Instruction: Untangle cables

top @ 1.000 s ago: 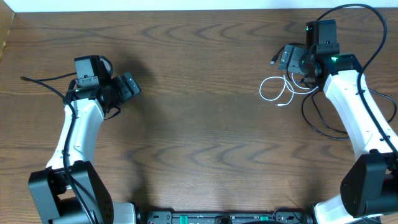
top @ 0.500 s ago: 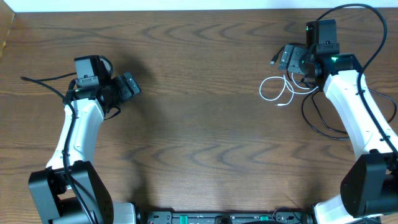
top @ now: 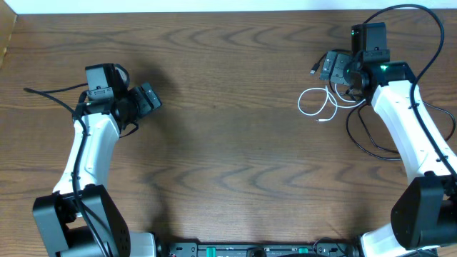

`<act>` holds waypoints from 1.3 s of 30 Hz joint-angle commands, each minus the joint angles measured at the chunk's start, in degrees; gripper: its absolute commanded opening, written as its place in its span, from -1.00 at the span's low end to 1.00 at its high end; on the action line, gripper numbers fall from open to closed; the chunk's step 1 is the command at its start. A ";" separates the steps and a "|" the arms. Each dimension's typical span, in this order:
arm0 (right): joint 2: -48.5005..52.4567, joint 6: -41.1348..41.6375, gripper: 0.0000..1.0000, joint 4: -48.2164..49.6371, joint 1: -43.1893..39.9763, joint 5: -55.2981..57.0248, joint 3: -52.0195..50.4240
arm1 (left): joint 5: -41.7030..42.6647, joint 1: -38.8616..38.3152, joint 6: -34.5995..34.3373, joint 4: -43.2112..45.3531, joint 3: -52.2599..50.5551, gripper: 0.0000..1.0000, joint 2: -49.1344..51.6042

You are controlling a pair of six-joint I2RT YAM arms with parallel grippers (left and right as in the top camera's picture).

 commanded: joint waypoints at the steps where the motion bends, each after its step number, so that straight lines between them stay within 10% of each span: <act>1: -0.13 -0.28 0.99 -0.04 -0.13 1.09 0.04 | -0.76 0.09 0.20 -0.09 0.50 0.96 -1.31; 39: -0.13 -0.28 0.99 -0.04 -0.13 1.09 0.04 | -4.22 -4.37 4.72 4.57 -9.20 0.96 -2.78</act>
